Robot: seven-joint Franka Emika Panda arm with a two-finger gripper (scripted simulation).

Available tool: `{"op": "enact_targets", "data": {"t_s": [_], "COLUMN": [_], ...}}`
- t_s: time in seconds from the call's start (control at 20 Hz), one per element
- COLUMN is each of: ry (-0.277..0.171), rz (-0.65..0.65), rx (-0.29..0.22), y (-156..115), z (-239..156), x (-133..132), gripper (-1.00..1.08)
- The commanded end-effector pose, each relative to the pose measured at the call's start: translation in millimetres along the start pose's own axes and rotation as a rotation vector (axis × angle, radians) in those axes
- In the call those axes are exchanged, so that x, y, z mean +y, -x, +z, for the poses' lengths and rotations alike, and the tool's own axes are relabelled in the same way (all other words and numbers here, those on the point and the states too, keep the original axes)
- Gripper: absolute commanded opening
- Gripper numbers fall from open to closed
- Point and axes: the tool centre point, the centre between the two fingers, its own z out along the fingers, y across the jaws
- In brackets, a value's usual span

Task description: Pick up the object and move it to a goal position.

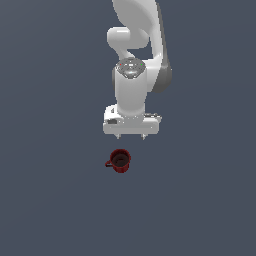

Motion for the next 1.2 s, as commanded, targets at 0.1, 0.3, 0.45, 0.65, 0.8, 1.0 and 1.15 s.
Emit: {"op": "enact_targets", "data": {"t_s": [0.1,0.3,0.45,0.65,0.8,1.0,1.15], "ry": [0.0,0.003,0.003,0.003,0.003,0.003,0.002], "rz": [-0.006,-0.036,-0.04,-0.048,-0.069,-0.111,-0.156], "rx": [0.002,0.014,0.017,0.015,0.012,0.006,-0.001], "y": [-1,-4,-5,-6,-8,-12,-17], "z": [-1,-6,-7,-6,-5,-2,1], "x": [-1,-9,-11,-10,-9,-6,-4], "gripper": [0.28,0.28,0.28,0.28,0.28,0.28,0.28]}}
